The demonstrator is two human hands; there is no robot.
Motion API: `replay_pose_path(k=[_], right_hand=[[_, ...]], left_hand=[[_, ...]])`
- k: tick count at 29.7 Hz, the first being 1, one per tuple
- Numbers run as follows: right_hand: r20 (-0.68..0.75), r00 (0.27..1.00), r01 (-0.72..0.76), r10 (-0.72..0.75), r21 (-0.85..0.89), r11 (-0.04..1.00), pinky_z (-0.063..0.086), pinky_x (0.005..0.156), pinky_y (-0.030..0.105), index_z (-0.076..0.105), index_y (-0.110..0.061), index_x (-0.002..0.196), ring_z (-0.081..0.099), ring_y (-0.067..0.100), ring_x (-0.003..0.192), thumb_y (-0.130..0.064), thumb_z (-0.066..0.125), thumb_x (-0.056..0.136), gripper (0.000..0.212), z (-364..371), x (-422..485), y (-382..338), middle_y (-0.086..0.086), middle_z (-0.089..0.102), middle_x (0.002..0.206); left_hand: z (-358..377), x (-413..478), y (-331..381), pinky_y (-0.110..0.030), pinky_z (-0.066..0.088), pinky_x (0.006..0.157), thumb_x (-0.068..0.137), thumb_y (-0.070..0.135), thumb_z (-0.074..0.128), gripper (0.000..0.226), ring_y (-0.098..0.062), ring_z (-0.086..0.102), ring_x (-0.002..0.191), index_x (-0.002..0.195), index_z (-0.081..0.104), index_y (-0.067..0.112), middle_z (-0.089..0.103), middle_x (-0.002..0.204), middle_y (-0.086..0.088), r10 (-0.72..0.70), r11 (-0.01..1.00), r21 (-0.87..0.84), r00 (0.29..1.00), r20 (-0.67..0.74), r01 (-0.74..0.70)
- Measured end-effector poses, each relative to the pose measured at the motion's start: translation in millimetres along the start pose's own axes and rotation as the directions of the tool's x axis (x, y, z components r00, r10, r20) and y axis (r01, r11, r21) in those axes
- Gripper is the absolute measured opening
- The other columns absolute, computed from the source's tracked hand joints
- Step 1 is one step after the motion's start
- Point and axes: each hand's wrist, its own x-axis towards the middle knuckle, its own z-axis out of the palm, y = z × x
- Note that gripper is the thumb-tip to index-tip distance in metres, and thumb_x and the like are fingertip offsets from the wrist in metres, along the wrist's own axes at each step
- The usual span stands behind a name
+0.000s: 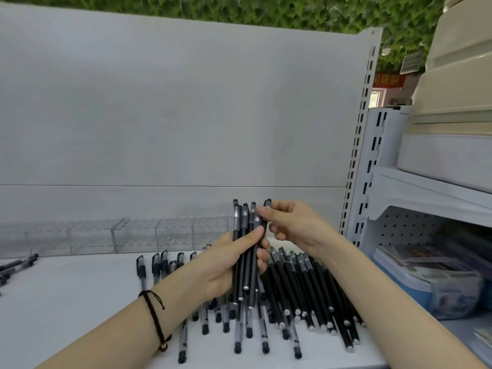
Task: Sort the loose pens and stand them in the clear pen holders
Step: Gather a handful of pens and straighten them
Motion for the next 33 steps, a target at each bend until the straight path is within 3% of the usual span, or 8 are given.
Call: replay_pose_path(k=[3, 6, 9, 13, 19, 26, 29, 33], right_hand=[[-0.013, 1.0, -0.027, 0.024, -0.291, 0.956, 0.04, 0.044, 0.018, 0.065, -0.004, 0.094, 0.045, 0.008, 0.047, -0.036, 0.071, 0.084, 0.034, -12, -6, -5, 0.003, 0.064, 0.074], [0.025, 0.993, -0.077, 0.116, -0.611, 0.788, 0.038, 0.042, 0.016, 0.066, -0.008, 0.083, 0.044, 0.005, 0.041, -0.038, 0.074, 0.082, 0.031, -24, -13, -5, -0.006, 0.062, 0.057], [0.005, 0.985, -0.109, 0.171, -0.749, 0.653, 0.037, 0.042, 0.016, 0.068, -0.01, 0.08, 0.045, 0.004, 0.039, -0.045, 0.075, 0.078, 0.036, -24, -11, 3, -0.006, 0.06, 0.056], [-0.033, 0.987, -0.126, 0.156, -0.758, 0.64, 0.038, 0.048, 0.022, 0.069, -0.006, 0.082, 0.048, 0.011, 0.05, -0.056, 0.076, 0.072, 0.051, -20, -6, 9, 0.002, 0.062, 0.065], [-0.076, 0.985, -0.144, 0.154, -0.859, 0.492, 0.041, 0.066, 0.026, 0.074, -0.006, 0.09, 0.057, 0.015, 0.076, -0.061, 0.078, 0.066, 0.06, -12, -5, 16, 0.002, 0.064, 0.079], [-0.039, 0.976, -0.155, 0.212, -0.809, 0.567, 0.044, 0.072, 0.027, 0.073, -0.013, 0.092, 0.06, 0.014, 0.086, -0.051, 0.081, 0.068, 0.046, -9, -5, 14, 0.001, 0.068, 0.091], [-0.036, 0.976, -0.159, 0.214, -0.787, 0.596, 0.042, 0.067, 0.023, 0.071, -0.019, 0.082, 0.059, 0.012, 0.083, -0.044, 0.083, 0.068, 0.031, -8, -4, 12, -0.004, 0.065, 0.083], [-0.032, 0.976, -0.163, 0.214, -0.76, 0.629, 0.036, 0.053, 0.019, 0.073, -0.019, 0.089, 0.053, 0.005, 0.068, -0.034, 0.083, 0.071, 0.025, -8, -4, 10, -0.007, 0.062, 0.076]], left_hand=[[-5, 2, 7, -0.021, 0.05, 0.048, 0.08, 0.019, 0.066, 0.021, -0.01, 0.051, 0.052, 0.091, 0.053, 0.007, 0.054, 0.068, -0.003, 0.047, 0.997, -0.049, 0.996, -0.07, -0.051], [-12, 3, 12, -0.021, 0.05, 0.046, 0.079, 0.019, 0.067, 0.022, -0.01, 0.05, 0.049, 0.086, 0.05, 0.008, 0.053, 0.066, -0.002, 0.062, 0.991, -0.106, 0.99, -0.13, -0.076], [-13, 5, 10, -0.021, 0.049, 0.045, 0.08, 0.018, 0.067, 0.022, -0.011, 0.05, 0.049, 0.087, 0.049, 0.009, 0.053, 0.066, -0.003, 0.055, 0.989, -0.127, 0.985, -0.161, -0.076], [-11, 6, 6, -0.022, 0.049, 0.044, 0.083, 0.019, 0.067, 0.02, -0.011, 0.051, 0.048, 0.087, 0.051, 0.007, 0.054, 0.066, -0.003, 0.037, 0.992, -0.112, 0.986, -0.164, -0.056], [-11, 8, 6, -0.021, 0.049, 0.044, 0.09, 0.018, 0.062, 0.017, -0.011, 0.051, 0.048, 0.085, 0.052, 0.007, 0.053, 0.065, -0.003, 0.038, 0.991, -0.121, 0.981, -0.19, -0.061], [-12, 9, 7, -0.022, 0.05, 0.044, 0.088, 0.018, 0.065, 0.018, -0.011, 0.051, 0.048, 0.083, 0.054, 0.005, 0.053, 0.064, -0.004, 0.023, 0.992, -0.119, 0.978, -0.206, -0.048], [-12, 8, 6, -0.022, 0.05, 0.045, 0.089, 0.018, 0.065, 0.017, -0.011, 0.051, 0.049, 0.084, 0.055, 0.004, 0.055, 0.065, -0.004, 0.028, 0.993, -0.103, 0.977, -0.212, -0.051], [-12, 6, 6, -0.019, 0.049, 0.046, 0.079, 0.021, 0.069, 0.02, -0.011, 0.051, 0.048, 0.081, 0.057, 0.005, 0.054, 0.061, -0.003, 0.002, 0.998, -0.065, 0.982, -0.188, -0.014]])
